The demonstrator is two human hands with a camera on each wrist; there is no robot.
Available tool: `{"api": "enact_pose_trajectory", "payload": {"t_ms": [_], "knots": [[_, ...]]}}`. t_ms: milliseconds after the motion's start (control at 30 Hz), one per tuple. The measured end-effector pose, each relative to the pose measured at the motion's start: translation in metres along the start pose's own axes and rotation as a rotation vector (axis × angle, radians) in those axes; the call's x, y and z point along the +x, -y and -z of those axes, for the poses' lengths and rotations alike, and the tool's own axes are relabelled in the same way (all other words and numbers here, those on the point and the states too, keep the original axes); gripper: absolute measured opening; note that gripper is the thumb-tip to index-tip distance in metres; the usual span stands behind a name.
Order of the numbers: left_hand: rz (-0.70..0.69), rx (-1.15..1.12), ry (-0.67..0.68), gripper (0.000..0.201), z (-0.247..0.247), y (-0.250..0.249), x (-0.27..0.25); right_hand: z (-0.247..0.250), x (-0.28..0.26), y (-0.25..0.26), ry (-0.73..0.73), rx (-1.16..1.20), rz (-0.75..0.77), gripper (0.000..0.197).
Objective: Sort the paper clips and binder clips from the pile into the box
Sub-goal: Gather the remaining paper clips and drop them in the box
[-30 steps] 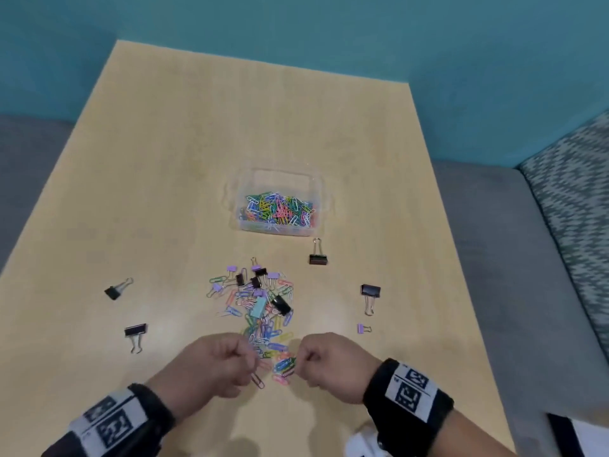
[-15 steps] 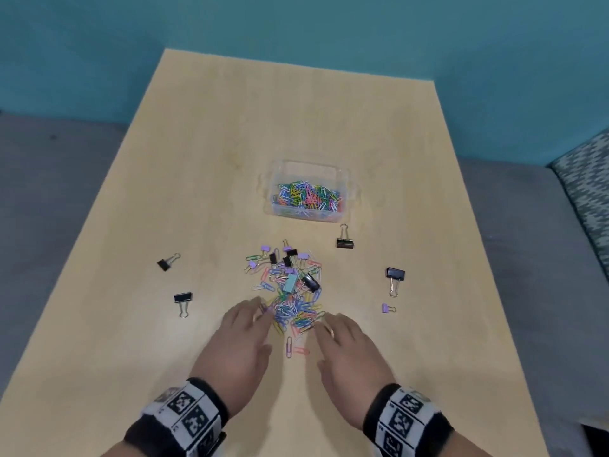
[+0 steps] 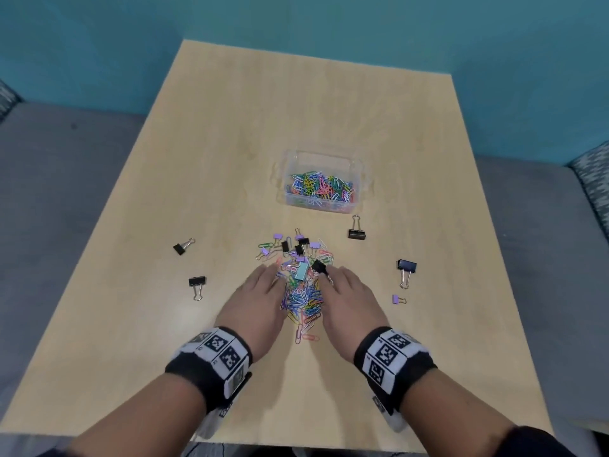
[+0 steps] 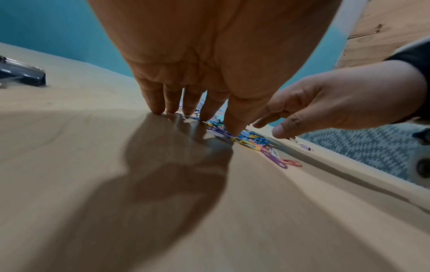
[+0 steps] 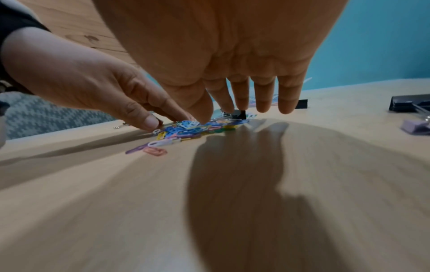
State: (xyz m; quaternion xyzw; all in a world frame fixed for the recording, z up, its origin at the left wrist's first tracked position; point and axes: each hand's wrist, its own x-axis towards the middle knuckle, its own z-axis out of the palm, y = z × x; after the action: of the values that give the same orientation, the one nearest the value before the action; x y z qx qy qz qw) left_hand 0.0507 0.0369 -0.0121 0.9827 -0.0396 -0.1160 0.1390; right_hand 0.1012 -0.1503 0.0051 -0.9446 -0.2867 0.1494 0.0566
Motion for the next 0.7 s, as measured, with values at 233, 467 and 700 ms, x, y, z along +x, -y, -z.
{"api": "enact_pose_trajectory", "payload": {"t_ms": [233,467,700], "knots": [[0.057,-0.017,-0.040,0.034,0.004,-0.007,-0.004,0.004,-0.005,-0.002,-0.037,0.011,-0.026,0.051],[-0.045,0.128,0.056,0.044,0.021,-0.021,0.055,0.015,0.035,-0.009,0.022,-0.116,0.005,0.039],[-0.039,0.178,0.102,0.022,0.025,-0.022,0.069,0.016,0.037,-0.016,0.031,-0.170,0.056,0.024]]}}
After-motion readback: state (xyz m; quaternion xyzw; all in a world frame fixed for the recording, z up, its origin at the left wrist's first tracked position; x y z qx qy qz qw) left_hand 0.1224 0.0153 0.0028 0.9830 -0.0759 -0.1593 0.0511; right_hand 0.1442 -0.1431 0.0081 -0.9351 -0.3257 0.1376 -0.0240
